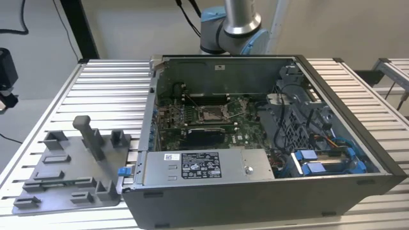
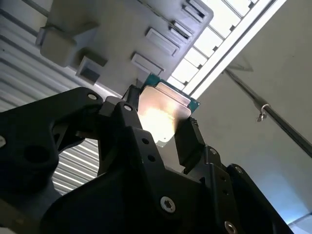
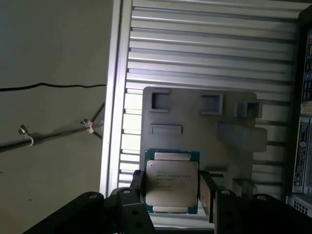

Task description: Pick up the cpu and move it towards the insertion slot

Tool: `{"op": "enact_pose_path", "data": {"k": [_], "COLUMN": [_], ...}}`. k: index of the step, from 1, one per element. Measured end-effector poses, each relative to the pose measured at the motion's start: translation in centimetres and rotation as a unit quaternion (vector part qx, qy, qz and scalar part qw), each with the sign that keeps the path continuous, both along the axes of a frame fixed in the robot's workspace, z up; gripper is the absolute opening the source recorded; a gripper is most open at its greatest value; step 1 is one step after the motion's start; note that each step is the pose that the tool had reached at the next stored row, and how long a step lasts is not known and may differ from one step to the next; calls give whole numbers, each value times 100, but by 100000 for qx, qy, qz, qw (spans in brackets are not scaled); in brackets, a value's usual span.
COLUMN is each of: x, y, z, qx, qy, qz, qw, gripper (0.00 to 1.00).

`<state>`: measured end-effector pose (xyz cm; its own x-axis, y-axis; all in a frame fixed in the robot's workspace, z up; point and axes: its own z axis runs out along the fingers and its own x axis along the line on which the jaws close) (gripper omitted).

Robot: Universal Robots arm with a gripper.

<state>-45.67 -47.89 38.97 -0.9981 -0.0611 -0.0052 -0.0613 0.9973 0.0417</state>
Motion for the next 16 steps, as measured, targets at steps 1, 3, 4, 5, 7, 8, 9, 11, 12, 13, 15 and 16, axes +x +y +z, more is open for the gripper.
{"op": "enact_pose_path", "data": {"k": [1,3,4,5,7,8,9,11,12,13,15,16], "x": [0,0,0,0,0,0,0,-1,-1,-1,16,37], "y": [0,0,0,0,0,0,0,-1,-1,-1,1,1], "z": [29,98,140,183,276,322,367,376,377,377,379,380], "qx": [-2,-1,-2,4,-1,0,-8,-4,-16,-26,-35,-39], "qy": [3,2,2,-7,2,0,11,-11,-8,-8,7,14], "qz": [0,-3,-2,-2,-2,-1,1,7,4,4,0,1], "qw": [100000,100000,100000,100000,100000,100000,100000,100000,100000,100000,100000,100000], "gripper": [0,0,0,0,0,0,0,0,0,0,0,0]}}
